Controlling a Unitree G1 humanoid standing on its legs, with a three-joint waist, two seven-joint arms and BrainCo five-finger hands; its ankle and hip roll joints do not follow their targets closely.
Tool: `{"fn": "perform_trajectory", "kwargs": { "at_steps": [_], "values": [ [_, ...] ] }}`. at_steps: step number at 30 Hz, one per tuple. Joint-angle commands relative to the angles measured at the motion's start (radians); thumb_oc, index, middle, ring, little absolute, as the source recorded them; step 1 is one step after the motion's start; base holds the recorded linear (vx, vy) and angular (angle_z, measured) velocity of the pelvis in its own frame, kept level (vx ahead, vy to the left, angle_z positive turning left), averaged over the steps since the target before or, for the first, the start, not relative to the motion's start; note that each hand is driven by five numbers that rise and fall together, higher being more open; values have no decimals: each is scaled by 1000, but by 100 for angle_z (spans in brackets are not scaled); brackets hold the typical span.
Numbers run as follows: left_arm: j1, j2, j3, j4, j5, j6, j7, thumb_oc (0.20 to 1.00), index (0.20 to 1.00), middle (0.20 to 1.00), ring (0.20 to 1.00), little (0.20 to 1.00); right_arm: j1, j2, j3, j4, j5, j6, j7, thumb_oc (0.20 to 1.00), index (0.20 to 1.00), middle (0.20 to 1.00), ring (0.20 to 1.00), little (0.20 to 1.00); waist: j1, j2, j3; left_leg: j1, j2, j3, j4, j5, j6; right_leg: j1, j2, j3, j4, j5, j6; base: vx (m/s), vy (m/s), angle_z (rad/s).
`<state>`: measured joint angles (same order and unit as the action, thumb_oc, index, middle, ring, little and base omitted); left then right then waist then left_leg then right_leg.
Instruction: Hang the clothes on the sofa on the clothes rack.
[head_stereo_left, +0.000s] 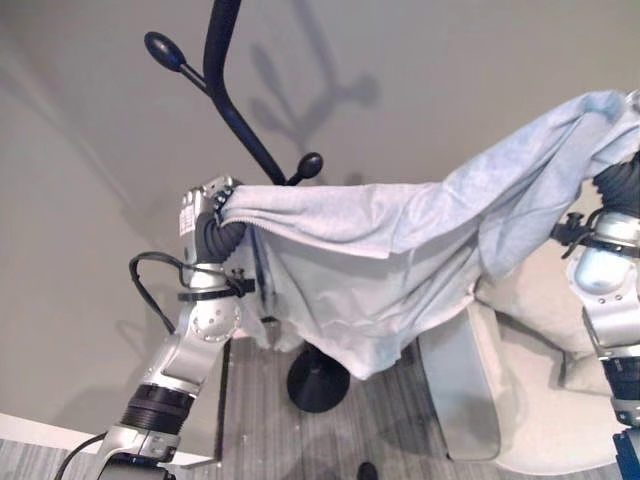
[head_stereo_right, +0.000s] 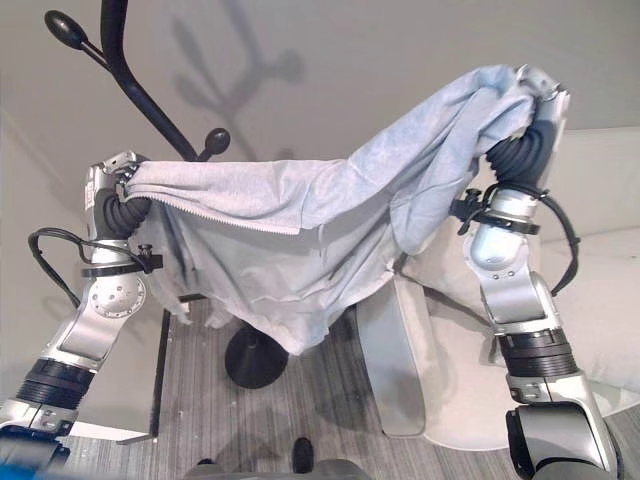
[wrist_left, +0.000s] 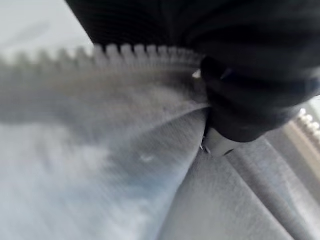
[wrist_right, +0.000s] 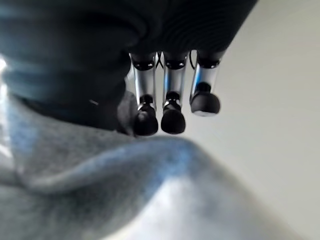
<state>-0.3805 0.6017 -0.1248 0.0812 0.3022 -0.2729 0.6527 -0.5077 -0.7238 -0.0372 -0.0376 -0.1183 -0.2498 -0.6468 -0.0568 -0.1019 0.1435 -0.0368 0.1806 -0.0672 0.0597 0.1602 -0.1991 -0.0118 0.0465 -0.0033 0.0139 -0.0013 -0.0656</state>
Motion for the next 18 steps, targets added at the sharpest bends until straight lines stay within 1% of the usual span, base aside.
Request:
{"fn": "perform_trajectory", "kwargs": {
  "at_steps": [1, 4, 6, 7, 9, 11, 12, 13, 16, 18],
  "values": [
    [-62, 33, 22, -37, 46, -28, 32, 200, 200, 200, 200, 200, -48, -64, -15, -32, -4, -22, -21, 200, 200, 200, 200, 200, 15, -13, -85, -29, -63, 23, -30, -92, 95, 56, -51, 27, 33, -95, 109, 98, 59, -13],
    [-107, 53, 4, -14, 55, -14, 46, 200, 200, 200, 200, 200, -96, -89, 5, -7, 12, -12, -26, 200, 200, 200, 200, 200, 33, -9, -82, -98, -93, 12, -65, -44, 86, 86, -42, 49, 52, -114, 111, 96, 54, -32],
    [-140, 78, -7, 2, 67, -2, 51, 200, 200, 200, 200, 200, -127, -114, 20, 8, 21, -4, -28, 200, 200, 200, 200, 200, 44, -6, -87, -131, -101, 3, -98, -23, 80, 110, -41, 65, 59, -133, 115, 130, 63, -45],
    [-144, 78, -9, 5, 68, -1, 52, 200, 200, 200, 200, 200, -131, -115, 21, 11, 22, -4, -28, 200, 200, 200, 200, 200, 45, -7, -86, -129, -102, 5, -103, -20, 80, 109, -42, 67, 60, -134, 115, 122, 67, -33],
    [-178, 96, -12, 29, 62, 13, 64, 200, 200, 200, 200, 200, -166, -153, 31, 47, 30, 13, -38, 200, 200, 200, 200, 200, 61, -8, -93, -171, -98, -7, -133, -9, 72, 145, -49, 91, 65, -158, 119, 199, 105, -33],
    [-188, 99, -14, 43, 57, 17, 67, 200, 200, 200, 200, 200, -183, -165, 39, 71, 40, 19, -41, 200, 200, 200, 200, 200, 68, -9, -93, -181, -97, -8, -135, -7, 70, 156, -52, 98, 64, -163, 119, 170, 83, -45],
    [-200, 107, -17, 70, 40, 25, 70, 200, 200, 200, 200, 200, -209, -185, 51, 120, 72, 33, -42, 200, 200, 200, 200, 200, 78, -11, -102, -200, -95, -1, -132, 1, 66, 182, -56, 99, 58, -174, 121, 308, 182, -55],
    [-198, 102, -19, 87, 14, 30, 64, 200, 200, 200, 200, 200, -242, -205, 77, 209, 87, 57, -48, 200, 200, 200, 200, 200, 88, -5, -119, -182, -92, -5, -141, -2, 75, 204, -64, 109, 45, -182, 132, 374, 236, -52],
    [-198, 111, -29, 114, -1, 32, 61, 200, 200, 200, 200, 200, -297, -235, 101, 312, 108, 87, -61, 200, 200, 200, 200, 200, 96, -11, -142, -158, -105, 3, -140, 18, 78, 213, -99, 102, 26, -165, 151, 240, 199, -24],
    [-198, 115, -25, 128, -29, 30, 69, 200, 200, 200, 200, 200, -353, -254, 123, 396, 138, 102, -81, 200, 200, 200, 200, 200, 104, -17, -155, -151, -116, 18, -142, 14, 86, 206, -118, 109, 19, -148, 167, 124, 126, 17]
  ]
}}
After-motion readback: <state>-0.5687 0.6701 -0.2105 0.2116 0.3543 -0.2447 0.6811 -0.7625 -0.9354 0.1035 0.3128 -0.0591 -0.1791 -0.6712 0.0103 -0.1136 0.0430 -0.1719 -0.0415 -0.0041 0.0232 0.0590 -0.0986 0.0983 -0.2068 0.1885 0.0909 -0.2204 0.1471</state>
